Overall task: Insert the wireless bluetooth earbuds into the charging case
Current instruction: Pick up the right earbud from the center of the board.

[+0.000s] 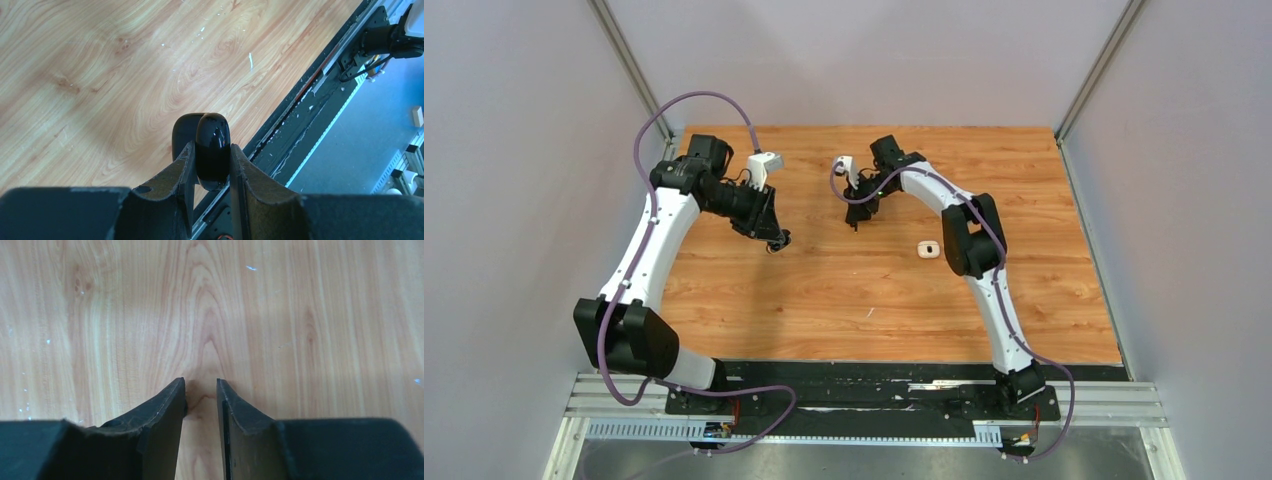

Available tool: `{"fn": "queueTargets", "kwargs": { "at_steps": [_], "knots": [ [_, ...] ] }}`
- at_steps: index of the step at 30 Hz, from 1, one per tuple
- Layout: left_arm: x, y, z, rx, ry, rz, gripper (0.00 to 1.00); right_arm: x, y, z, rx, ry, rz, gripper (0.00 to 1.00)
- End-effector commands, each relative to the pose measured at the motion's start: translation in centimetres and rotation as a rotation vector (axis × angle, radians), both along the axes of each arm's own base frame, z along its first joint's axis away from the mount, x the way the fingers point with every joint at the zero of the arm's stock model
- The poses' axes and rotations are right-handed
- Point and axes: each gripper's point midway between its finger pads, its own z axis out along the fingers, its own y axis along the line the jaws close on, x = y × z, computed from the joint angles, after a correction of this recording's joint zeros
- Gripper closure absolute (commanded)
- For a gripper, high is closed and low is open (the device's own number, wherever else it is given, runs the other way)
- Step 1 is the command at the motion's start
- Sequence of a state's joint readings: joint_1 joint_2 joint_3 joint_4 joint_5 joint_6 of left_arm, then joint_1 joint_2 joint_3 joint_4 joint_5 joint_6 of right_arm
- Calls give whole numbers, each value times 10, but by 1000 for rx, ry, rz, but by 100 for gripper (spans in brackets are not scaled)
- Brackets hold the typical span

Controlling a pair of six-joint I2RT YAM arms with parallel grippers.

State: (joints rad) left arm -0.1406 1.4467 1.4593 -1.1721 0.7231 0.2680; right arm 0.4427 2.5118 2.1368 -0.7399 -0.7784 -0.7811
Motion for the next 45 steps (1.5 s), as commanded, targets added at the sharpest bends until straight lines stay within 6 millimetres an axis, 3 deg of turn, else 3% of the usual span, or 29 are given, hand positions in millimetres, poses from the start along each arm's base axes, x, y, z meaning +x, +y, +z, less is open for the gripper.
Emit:
{"fn": "queueTargets", "kwargs": {
  "at_steps": [1,5,12,21,26,45],
  "knots": [
    [-1,0,12,-14,-45,-2,100,-19,7,8,15,66,-1,68],
    [2,-1,10,-21,-43,3,100,-25,0,13,8,111,-50,67],
    [4,-1,7,-23,-34,8,100,-16,-5,60,138,89,-30,64],
    [1,0,5,-14,-24,12,100,-16,-11,38,97,2,64,64],
    [0,2,6,-8,-25,11,100,-21,-12,35,103,-6,98,60],
    [-1,3,3,0,-17,17,100,-23,-4,14,72,-1,117,69]
  ]
}}
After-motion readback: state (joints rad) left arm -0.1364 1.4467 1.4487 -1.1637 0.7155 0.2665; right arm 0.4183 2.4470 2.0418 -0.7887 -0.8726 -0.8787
